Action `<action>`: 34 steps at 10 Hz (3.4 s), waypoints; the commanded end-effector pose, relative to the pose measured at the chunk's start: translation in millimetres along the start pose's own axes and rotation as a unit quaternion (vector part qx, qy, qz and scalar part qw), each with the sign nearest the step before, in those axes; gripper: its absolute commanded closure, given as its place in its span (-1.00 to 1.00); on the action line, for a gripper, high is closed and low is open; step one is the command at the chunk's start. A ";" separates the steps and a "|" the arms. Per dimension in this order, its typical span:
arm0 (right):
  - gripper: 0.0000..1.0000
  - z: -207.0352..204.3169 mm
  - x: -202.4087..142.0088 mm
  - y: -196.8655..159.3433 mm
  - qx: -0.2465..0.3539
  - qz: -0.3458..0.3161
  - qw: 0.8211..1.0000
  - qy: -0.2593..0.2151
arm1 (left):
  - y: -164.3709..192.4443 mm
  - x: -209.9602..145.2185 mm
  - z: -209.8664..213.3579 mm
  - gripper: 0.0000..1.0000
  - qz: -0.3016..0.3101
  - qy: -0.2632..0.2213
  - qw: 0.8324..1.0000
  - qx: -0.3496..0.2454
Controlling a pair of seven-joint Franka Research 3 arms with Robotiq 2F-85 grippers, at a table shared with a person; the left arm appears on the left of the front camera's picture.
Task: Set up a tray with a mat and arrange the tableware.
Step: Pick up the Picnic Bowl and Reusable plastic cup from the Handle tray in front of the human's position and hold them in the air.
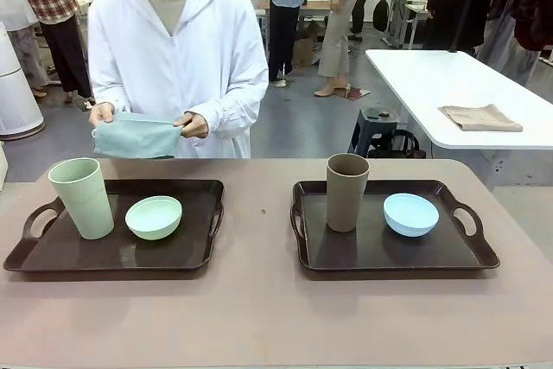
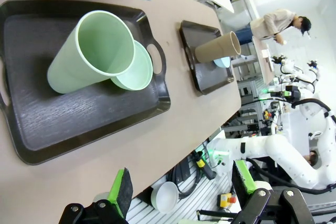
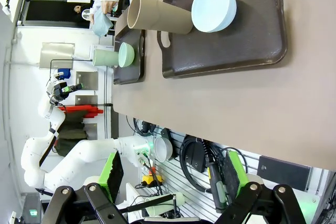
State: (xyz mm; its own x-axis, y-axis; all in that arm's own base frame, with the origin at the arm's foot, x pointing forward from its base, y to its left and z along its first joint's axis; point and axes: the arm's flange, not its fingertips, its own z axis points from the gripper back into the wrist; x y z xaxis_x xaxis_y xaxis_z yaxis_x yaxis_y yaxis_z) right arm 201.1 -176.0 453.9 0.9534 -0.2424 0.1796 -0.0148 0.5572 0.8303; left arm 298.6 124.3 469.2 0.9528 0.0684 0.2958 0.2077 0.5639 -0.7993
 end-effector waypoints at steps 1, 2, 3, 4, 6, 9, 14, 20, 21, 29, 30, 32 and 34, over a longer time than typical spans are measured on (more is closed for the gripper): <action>-1.00 0.2 3.2 -0.2 0.014 0.008 1.000 -0.005 | 0.0 1.3 2.4 -1.00 -0.004 -0.002 1.000 -0.007; -1.00 0.2 3.2 -0.2 0.014 0.008 1.000 -0.005 | 0.0 1.3 2.4 -1.00 -0.004 -0.002 1.000 -0.007; -1.00 0.2 3.2 -0.2 0.014 0.008 1.000 -0.005 | 0.0 1.3 2.4 -1.00 -0.004 -0.002 1.000 -0.007; -1.00 0.2 3.2 -0.2 0.014 0.008 1.000 -0.005 | 0.0 1.3 2.4 -1.00 -0.004 -0.002 1.000 -0.007; -1.00 0.2 3.2 -0.2 0.014 0.008 1.000 -0.005 | 0.0 1.3 2.4 -1.00 -0.004 -0.002 1.000 -0.007; -1.00 0.2 3.2 -0.2 0.014 0.008 1.000 -0.005 | 0.0 1.3 2.4 -1.00 -0.004 -0.002 1.000 -0.007; -1.00 0.2 3.2 -0.2 0.014 0.008 1.000 -0.005 | 0.0 1.3 2.4 -1.00 -0.004 -0.002 1.000 -0.007; -1.00 -30.0 14.7 49.1 -0.049 0.013 0.998 0.026 | -21.3 22.1 -3.9 -1.00 -0.121 0.014 0.991 0.059; -1.00 -44.2 20.5 86.6 -0.078 0.041 0.995 0.041 | -48.2 23.7 -4.5 -1.00 -0.177 0.017 0.980 0.094; -1.00 -242.0 47.8 283.3 -0.284 0.088 0.947 0.123 | -136.1 55.4 -70.5 -1.00 -0.468 0.226 0.818 0.247; -1.00 -254.9 49.2 279.5 -0.285 0.084 0.946 0.130 | -138.7 61.3 -84.9 -1.00 -0.479 0.229 0.811 0.244; -1.00 -252.0 36.4 284.2 -0.273 0.099 0.949 0.124 | -141.7 65.3 -91.9 -1.00 -0.469 0.226 0.831 0.197; -1.00 -252.0 36.4 284.2 -0.273 0.099 0.949 0.124 | -141.0 54.5 -94.3 -1.00 -0.471 0.232 0.817 0.239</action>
State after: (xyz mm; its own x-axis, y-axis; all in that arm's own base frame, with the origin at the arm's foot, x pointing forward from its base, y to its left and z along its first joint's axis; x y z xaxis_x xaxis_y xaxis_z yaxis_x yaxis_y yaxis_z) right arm 312.8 173.0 560.9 0.9899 0.0859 0.1124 -0.1233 0.9139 0.3867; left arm 346.9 -33.3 547.6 0.4175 -0.8373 0.3530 0.8977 0.4402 -0.0176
